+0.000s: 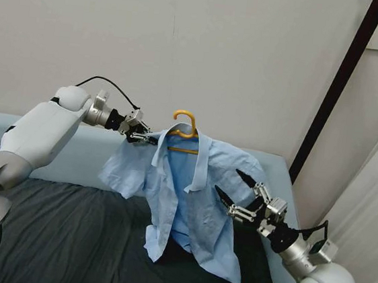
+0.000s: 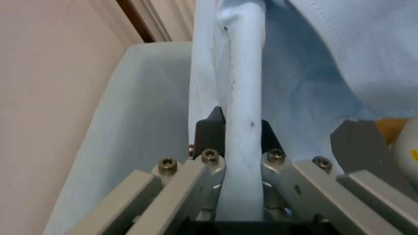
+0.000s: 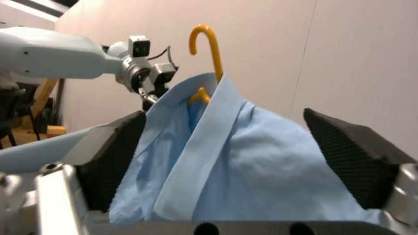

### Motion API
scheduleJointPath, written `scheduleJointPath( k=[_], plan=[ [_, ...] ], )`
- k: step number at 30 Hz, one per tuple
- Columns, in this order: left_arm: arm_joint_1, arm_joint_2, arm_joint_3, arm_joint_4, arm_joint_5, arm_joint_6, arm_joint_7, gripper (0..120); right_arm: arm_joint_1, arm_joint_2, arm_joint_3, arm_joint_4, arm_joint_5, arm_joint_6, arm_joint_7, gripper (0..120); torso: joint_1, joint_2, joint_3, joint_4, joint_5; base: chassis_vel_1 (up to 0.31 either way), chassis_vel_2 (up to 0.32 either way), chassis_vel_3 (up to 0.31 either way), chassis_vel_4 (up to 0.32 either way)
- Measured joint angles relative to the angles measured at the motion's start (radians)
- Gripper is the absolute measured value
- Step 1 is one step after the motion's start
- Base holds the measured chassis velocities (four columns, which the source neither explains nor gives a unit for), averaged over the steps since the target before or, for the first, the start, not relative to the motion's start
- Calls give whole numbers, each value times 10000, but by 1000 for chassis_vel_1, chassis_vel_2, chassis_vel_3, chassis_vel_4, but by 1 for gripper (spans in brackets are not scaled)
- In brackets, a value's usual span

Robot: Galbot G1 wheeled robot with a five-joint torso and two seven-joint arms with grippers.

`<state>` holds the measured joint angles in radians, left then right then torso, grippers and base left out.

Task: Pick up the clothes from the sofa and hang them on the clothes hanger.

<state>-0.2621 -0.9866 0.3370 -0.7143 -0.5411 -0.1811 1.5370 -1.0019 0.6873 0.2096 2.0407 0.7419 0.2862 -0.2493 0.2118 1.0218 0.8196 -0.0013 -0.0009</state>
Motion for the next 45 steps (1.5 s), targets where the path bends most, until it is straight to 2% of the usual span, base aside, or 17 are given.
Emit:
scheduleJointPath(
  k=[9,12,16,20,28,29,32,45],
  plan=[
    [-319,22,217,-223,-309,112,-27,2,1802,-1072,-514,-594,1268,-711,-414,100,0,0,1,1,8,0,0,0,0],
    [-276,-113,320,-609,-413,113,-40,2,3055,-1561,-961,-1271,1948,-1163,-950,100,0,0,1,2,6,0,0,0,0],
    [-152,-280,434,-915,-431,117,-55,2,3769,-1784,-1185,-2029,1948,-1815,-1853,100,1,-1,1,0,5,0,0,0,0],
    [68,-404,548,-1167,-414,64,-129,2,3753,-1807,-1180,-2319,1648,-2333,-2399,100,0,-2,0,-1,7,0,0,0,0],
    [444,-754,747,-1349,-24,-175,-232,2,3680,-2002,-969,-3010,446,-3450,-5192,98,0,-1,0,-2,6,0,0,0,0],
    [444,-754,747,-1349,-24,-175,-232,2,3680,-2002,-969,-3010,446,-3450,-5192,98,0,-1,0,-2,6,0,0,0,0],
    [444,-870,751,-1252,120,-237,-191,2,3812,-2039,-950,-3222,-50,-3880,-6117,86,0,-2,0,1,6,0,0,0,0],
    [451,-1250,694,-866,365,-447,-91,2,4298,-1880,-1178,-3582,-658,-4338,-6658,41,0,-1,0,2,4,0,0,0,0]
  ],
)
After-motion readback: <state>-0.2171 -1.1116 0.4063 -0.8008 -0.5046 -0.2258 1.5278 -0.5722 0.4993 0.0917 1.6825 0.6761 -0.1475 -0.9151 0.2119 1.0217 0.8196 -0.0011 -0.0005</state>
